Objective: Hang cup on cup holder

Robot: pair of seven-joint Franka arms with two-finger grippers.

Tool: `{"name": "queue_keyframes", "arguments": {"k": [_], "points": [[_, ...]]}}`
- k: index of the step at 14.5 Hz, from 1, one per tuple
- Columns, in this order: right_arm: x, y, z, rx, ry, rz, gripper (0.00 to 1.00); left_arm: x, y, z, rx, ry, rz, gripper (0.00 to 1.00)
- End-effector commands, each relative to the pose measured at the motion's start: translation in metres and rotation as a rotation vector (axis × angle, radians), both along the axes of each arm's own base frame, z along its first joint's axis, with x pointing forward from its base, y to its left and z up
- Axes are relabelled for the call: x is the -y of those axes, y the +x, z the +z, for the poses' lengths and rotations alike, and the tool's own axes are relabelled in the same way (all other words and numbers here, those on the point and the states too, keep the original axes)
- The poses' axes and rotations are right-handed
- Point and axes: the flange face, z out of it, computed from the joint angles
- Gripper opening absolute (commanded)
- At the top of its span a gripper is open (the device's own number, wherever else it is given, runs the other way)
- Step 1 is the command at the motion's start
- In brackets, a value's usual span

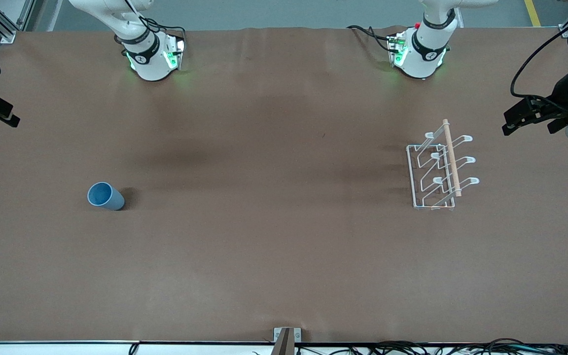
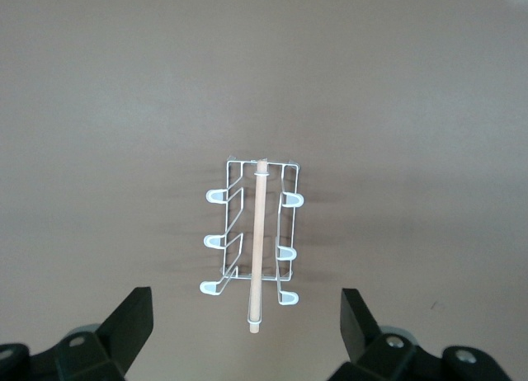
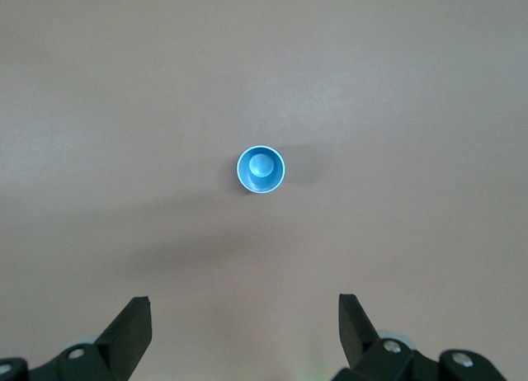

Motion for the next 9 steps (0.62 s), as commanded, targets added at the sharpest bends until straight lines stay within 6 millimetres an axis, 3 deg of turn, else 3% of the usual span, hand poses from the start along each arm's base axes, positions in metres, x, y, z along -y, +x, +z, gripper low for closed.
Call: {"name": "queue_keyframes", "arguments": {"k": [1, 9], "points": [[0.0021, 0.0015, 0.0018, 0.004, 0.007, 0.009, 1.0, -0.0005, 0.0006, 0.0057, 0.011, 0.022, 0.003, 1.0], [0.0038, 0.003, -0.003, -0.011, 0.008, 0.012, 1.0, -0.0007, 0.0028, 0.0059, 0.022, 0.016, 0.01, 1.0]]}}
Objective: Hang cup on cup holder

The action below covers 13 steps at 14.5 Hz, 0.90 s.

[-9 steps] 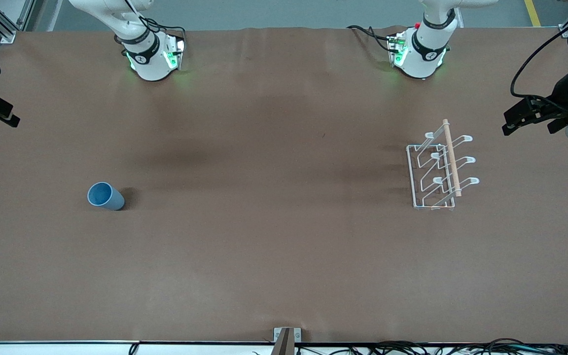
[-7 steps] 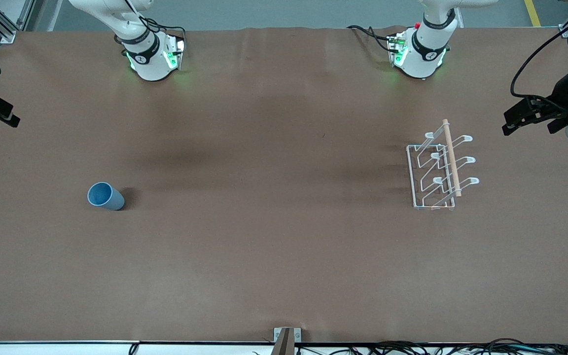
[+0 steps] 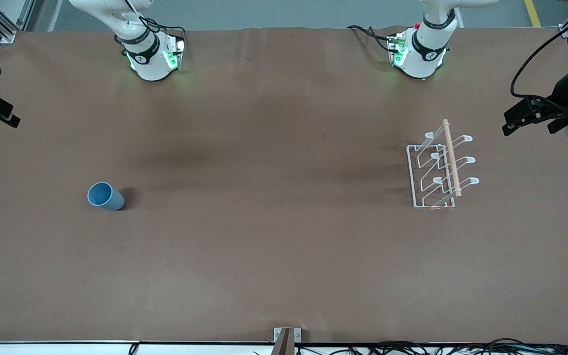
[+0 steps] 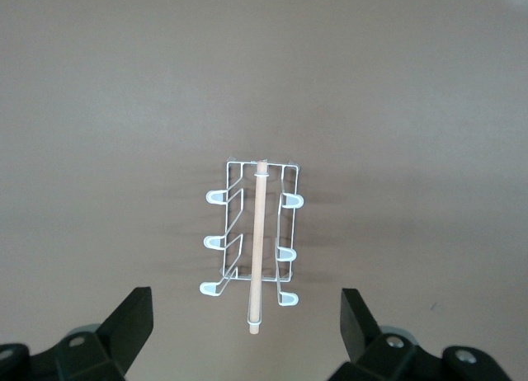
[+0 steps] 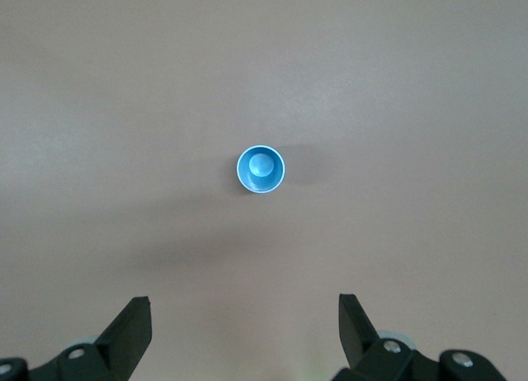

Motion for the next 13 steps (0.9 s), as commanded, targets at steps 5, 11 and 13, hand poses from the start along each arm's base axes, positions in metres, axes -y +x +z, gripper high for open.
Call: {"name": "queue_keyframes", "arguments": {"k": [5, 11, 13], "points": [[0.016, 0.02, -0.034, -0.057, 0.013, 0.059, 1.0, -0.002, 0.002, 0.005, 0.014, 0.015, 0.012, 1.0], [0.033, 0.063, -0.157, -0.093, 0.021, 0.134, 1.0, -0.001, 0.002, 0.005, 0.017, 0.015, 0.01, 1.0], [0.038, 0.065, -0.196, -0.072, 0.018, 0.18, 1.0, -0.001, 0.003, 0.006, 0.018, 0.014, 0.01, 1.0]]}}
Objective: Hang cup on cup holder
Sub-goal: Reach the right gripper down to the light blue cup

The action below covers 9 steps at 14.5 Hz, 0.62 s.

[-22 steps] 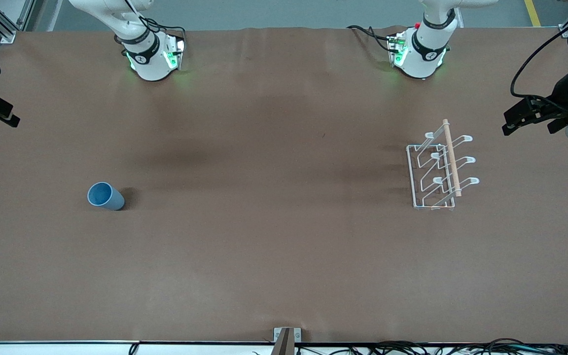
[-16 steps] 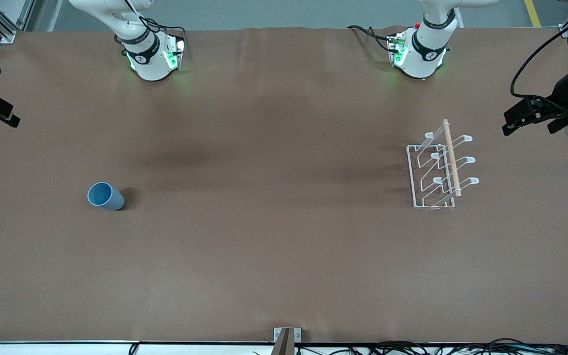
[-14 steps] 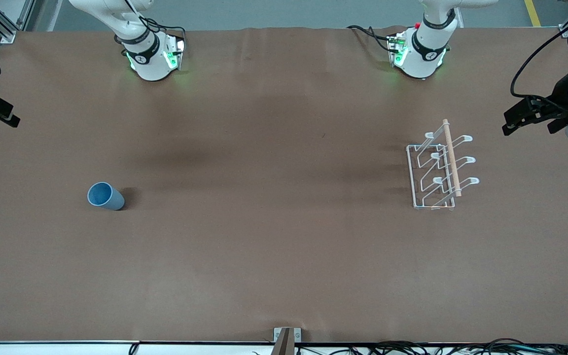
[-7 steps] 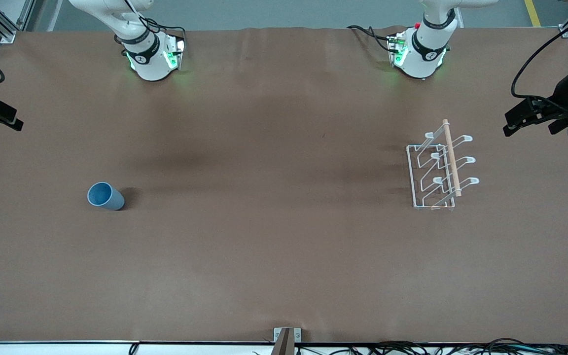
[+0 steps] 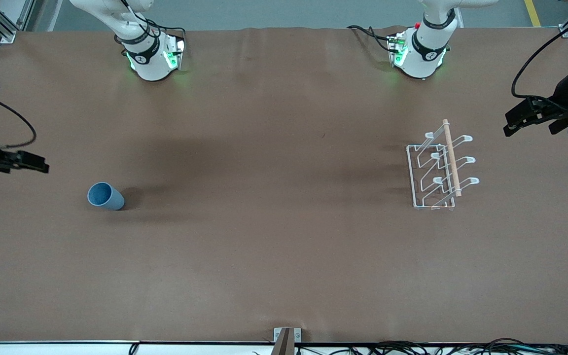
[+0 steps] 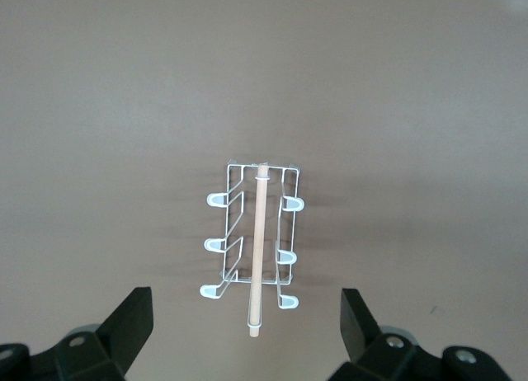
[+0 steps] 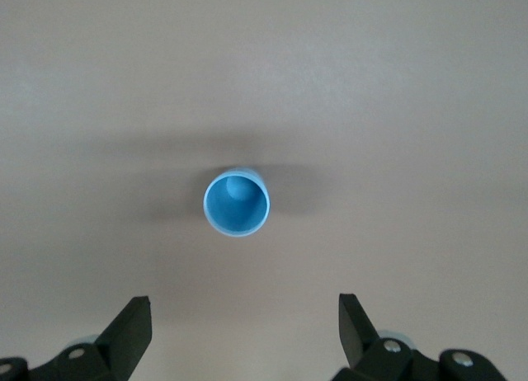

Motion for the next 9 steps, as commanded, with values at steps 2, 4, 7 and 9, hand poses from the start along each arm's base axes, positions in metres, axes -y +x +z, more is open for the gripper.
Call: {"name": "queue_keyframes", "arguments": {"k": [2, 4, 7, 9], "points": [[0.015, -0.008, -0.073, 0.028, 0.015, 0.049, 1.0, -0.001, 0.002, 0.005, 0.017, 0.009, 0.01, 1.0], [0.015, -0.011, -0.112, 0.055, 0.01, 0.091, 1.0, 0.0, 0.002, 0.004, 0.014, 0.008, 0.008, 1.0], [0.01, -0.023, -0.161, 0.1, -0.003, 0.101, 1.0, 0.0, 0.003, 0.002, 0.011, 0.006, 0.006, 1.0], [0.009, -0.028, -0.186, 0.105, -0.006, 0.105, 1.0, 0.0, 0.004, 0.001, 0.009, 0.007, 0.006, 1.0]]}}
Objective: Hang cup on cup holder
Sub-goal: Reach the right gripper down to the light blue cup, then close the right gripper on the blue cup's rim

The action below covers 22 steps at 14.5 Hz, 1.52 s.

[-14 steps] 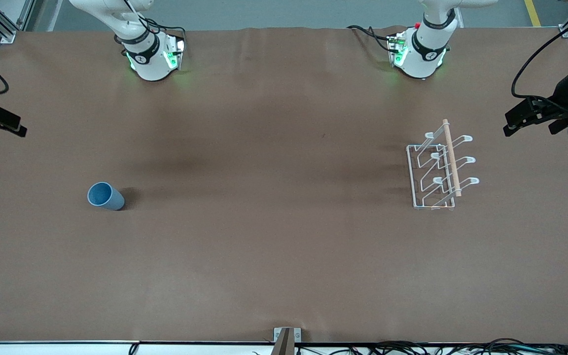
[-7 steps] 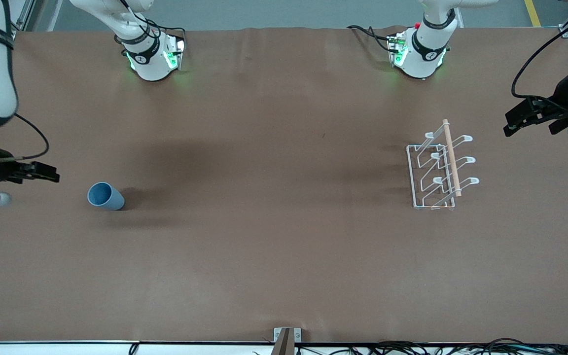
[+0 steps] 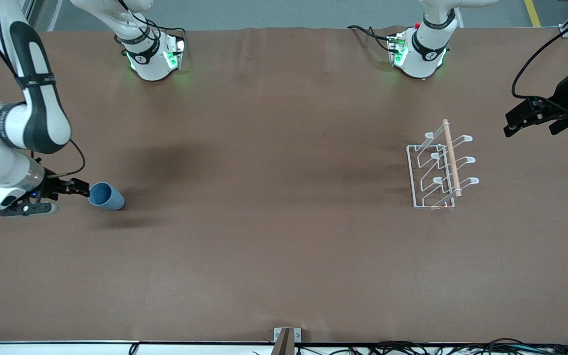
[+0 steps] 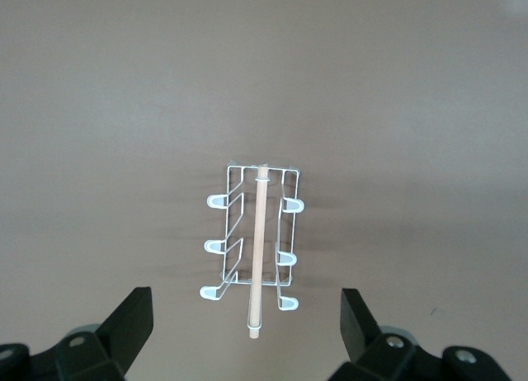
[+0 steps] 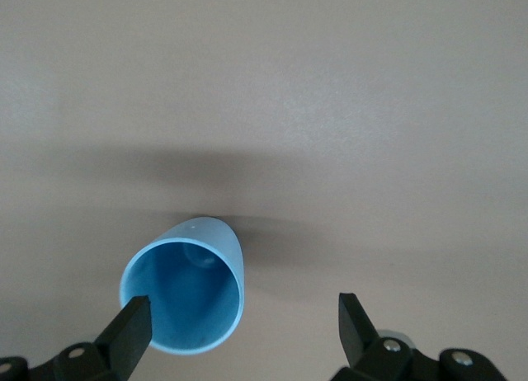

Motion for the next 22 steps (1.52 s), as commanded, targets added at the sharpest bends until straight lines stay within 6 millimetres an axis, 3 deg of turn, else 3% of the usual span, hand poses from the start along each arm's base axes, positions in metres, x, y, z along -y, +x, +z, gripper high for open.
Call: {"name": "queue_keyframes", "arguments": {"k": [1, 5, 8, 14, 15, 19, 22], "points": [[-0.002, -0.009, -0.023, 0.012, 0.009, 0.015, 1.0, 0.001, 0.003, 0.002, 0.007, 0.007, 0.006, 1.0], [-0.001, -0.006, -0.052, 0.021, 0.002, 0.015, 1.0, 0.001, 0.004, -0.001, 0.002, 0.007, 0.004, 1.0], [-0.001, -0.005, -0.062, 0.024, 0.0, 0.015, 0.86, 0.001, 0.005, -0.001, 0.004, 0.008, 0.004, 1.0], [-0.004, -0.005, -0.066, 0.012, 0.004, -0.001, 0.04, 0.001, 0.008, -0.004, 0.006, 0.011, 0.006, 1.0], [-0.005, -0.004, -0.065, 0.012, 0.004, -0.009, 0.0, 0.001, 0.009, -0.005, 0.004, 0.011, 0.006, 1.0], [-0.006, 0.001, -0.057, 0.014, 0.005, 0.002, 0.0, 0.002, 0.01, -0.007, 0.001, 0.013, 0.004, 1.0], [-0.008, 0.02, -0.013, 0.003, 0.014, 0.002, 0.0, 0.002, 0.012, -0.007, 0.008, 0.014, 0.004, 1.0]]}}
